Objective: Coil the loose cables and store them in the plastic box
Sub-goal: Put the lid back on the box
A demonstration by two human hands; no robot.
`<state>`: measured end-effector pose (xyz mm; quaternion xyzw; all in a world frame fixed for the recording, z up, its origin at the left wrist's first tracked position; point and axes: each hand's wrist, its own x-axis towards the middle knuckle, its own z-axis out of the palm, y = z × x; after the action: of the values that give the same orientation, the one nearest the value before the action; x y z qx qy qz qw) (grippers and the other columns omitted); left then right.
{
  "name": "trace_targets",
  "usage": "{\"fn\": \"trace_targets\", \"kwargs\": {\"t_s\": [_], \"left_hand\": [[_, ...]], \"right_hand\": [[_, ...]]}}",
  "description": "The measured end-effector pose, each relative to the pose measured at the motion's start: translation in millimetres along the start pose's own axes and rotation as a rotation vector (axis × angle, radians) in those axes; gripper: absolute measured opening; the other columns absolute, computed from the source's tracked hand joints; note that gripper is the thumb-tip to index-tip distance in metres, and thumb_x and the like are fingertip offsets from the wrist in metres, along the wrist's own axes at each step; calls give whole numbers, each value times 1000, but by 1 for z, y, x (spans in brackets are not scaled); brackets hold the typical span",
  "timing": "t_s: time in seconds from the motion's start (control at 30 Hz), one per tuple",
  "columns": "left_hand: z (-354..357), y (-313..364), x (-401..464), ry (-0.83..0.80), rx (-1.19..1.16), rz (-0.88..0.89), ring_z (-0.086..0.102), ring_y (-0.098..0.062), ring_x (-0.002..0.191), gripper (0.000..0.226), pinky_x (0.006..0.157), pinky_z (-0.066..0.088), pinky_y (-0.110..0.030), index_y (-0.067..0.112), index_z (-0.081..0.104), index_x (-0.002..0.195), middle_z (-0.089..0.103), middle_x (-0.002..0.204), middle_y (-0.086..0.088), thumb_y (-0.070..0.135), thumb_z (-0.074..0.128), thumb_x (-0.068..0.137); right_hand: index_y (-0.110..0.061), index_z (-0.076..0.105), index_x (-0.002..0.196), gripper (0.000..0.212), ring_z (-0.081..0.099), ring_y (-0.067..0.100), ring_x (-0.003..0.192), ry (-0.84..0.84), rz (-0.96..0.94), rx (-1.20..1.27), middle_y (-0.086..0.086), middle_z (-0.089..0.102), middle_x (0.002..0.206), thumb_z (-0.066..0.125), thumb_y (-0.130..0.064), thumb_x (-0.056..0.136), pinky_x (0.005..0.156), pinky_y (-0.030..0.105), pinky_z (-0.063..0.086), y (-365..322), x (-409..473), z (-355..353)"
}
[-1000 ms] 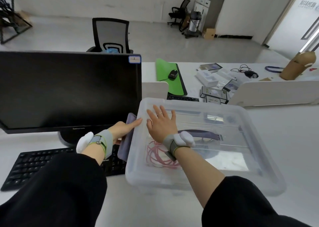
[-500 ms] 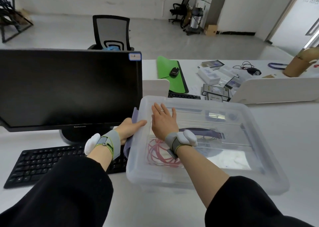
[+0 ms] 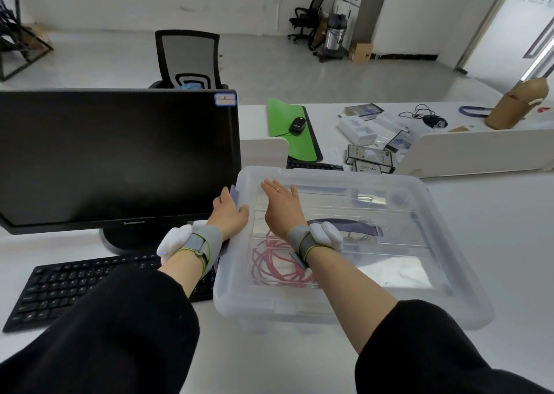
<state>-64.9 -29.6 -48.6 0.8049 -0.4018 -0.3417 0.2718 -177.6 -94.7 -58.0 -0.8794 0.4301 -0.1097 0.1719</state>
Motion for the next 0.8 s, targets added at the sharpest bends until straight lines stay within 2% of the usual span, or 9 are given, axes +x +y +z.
{"fn": "trace_targets", "kwargs": {"t_s": [0.07, 0.17, 0.3, 0.37, 0.43, 0.5, 0.57, 0.67, 0.8], "left_hand": [[4, 8, -4, 86, 234, 71, 1, -31, 146, 67, 118, 10, -45, 9, -6, 150, -6, 158, -13, 21, 36, 99], [17, 28, -7, 88, 526, 225, -12, -25, 146, 60, 116, -2, -51, 15, 1, 151, -13, 159, -6, 28, 30, 101], [55, 59, -16, -171, 715, 360, -16, -24, 145, 56, 112, -8, -58, 28, 4, 151, -13, 159, -1, 45, 22, 101], [74, 69, -18, -206, 775, 354, -21, -29, 144, 58, 109, -11, -63, 32, -1, 151, -17, 158, -1, 52, 16, 99], [92, 79, -20, -205, 801, 379, -22, -29, 143, 60, 108, -13, -64, 32, -4, 151, -19, 158, -1, 55, 12, 98], [105, 89, -22, -211, 813, 422, -23, -28, 143, 60, 108, -13, -65, 32, -5, 150, -20, 158, 0, 56, 10, 97], [115, 96, -24, -219, 826, 435, -24, -29, 142, 61, 106, -14, -66, 34, -6, 150, -21, 157, 1, 58, 9, 96], [119, 100, -22, -240, 857, 412, -25, -30, 142, 62, 105, -13, -67, 38, -8, 149, -23, 156, 3, 62, 10, 94], [115, 101, -20, -254, 872, 400, -26, -28, 142, 63, 106, -12, -67, 39, -9, 148, -25, 156, 4, 63, 11, 94]], "right_hand": [[-10, 32, 145, 53, 18, 18, 145, -1, -26, 49, 4, 28, 154, 33, 3, 94, 119, 35, 2, 5, 0, -4], [-10, 42, 140, 45, 27, 19, 141, 28, -10, 7, 5, 35, 151, 35, -3, 96, 117, 36, 10, 26, -4, -17], [-14, 40, 140, 43, 22, 19, 143, 87, 272, -159, 5, 33, 152, 34, -15, 97, 116, 48, 3, 86, -23, -50], [-14, 34, 142, 43, 16, 22, 145, 157, 436, -270, 6, 27, 154, 31, -19, 99, 116, 51, 1, 126, -43, -68], [-13, 31, 142, 44, 18, 26, 143, 243, 617, -305, 9, 27, 153, 32, -22, 99, 114, 51, 7, 163, -66, -84], [-9, 35, 137, 42, 32, 32, 135, 268, 801, -137, 15, 38, 145, 32, -28, 100, 109, 47, 22, 185, -82, -96], [-4, 38, 133, 47, 43, 37, 125, 192, 921, 79, 21, 45, 137, 31, -37, 100, 100, 41, 34, 195, -86, -107], [2, 41, 135, 60, 46, 36, 126, 70, 970, 259, 21, 47, 138, 39, -45, 97, 99, 34, 37, 203, -84, -123], [4, 37, 139, 71, 41, 35, 131, 43, 992, 412, 20, 42, 143, 46, -50, 93, 103, 34, 34, 210, -80, -128]]}}
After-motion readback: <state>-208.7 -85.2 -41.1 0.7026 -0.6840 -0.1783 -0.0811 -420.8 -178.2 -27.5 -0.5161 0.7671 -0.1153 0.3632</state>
